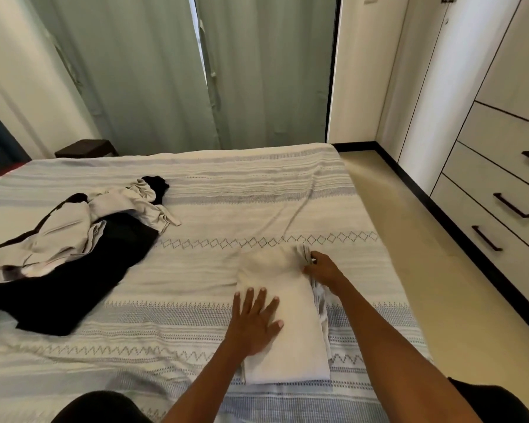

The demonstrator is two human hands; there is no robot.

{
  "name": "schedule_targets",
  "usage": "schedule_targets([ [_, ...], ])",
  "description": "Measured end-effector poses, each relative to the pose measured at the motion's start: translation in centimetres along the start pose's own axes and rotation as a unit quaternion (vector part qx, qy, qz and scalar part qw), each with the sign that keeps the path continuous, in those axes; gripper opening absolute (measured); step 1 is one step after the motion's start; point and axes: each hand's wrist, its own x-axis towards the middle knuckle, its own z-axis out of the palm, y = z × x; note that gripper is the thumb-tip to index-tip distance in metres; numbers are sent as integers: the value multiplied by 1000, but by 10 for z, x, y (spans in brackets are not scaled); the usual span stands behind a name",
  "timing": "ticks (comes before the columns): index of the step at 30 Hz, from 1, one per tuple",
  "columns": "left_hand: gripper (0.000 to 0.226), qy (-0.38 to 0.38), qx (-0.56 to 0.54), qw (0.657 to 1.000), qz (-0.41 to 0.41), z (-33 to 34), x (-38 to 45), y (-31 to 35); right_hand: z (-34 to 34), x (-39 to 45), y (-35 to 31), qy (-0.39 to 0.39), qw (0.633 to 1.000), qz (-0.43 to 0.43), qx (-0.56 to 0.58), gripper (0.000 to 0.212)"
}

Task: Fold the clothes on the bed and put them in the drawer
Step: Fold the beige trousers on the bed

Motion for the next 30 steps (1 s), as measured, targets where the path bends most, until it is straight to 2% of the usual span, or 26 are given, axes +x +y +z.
schedule_targets([
  [2,58,59,23,995,77,-8,8,5,-7,-7,-7,-9,1000,7,16,36],
  [5,64,58,26,986,152,-19,20,19,-13,-7,-12,-22,998,22,51,26],
  [8,70,10,1,990,143,-3,28,36,-10,-3,-10,-22,998,32,48,24],
  [12,68,-27,-51,992,114,-1,32,39,-7,-5,-8,22,998,23,58,25],
  [13,64,-29,-98,988,115,-9,31,39,-6,-6,-5,23,997,25,70,24],
  [14,56,-36,-192,975,102,-21,29,38,-6,-6,-2,24,996,24,82,26],
  [15,42,-23,-331,941,70,-35,24,37,-6,-8,0,23,995,23,98,29],
  [17,25,13,-575,816,-63,-58,13,27,-8,-14,2,31,990,21,134,35],
  [18,25,17,-648,751,-121,-64,4,18,-8,-18,4,31,987,14,157,36],
  [19,27,16,-692,704,-161,-66,-4,8,-10,-24,6,24,985,5,173,34],
  [20,27,7,-714,673,-192,-66,-11,0,-11,-29,9,15,984,-10,180,33],
  [23,33,-16,-750,606,-265,-59,-23,-18,-15,-45,24,1,985,-52,163,34],
  [27,35,38,-765,540,-349,-66,-23,-13,-19,-75,35,-29,982,-112,150,41],
  [28,31,55,-762,535,-362,-68,-23,-9,-18,-84,37,-39,980,-119,153,41],
  [30,35,77,-741,564,-357,-71,-23,-10,-13,-99,41,-49,976,-135,163,38],
])
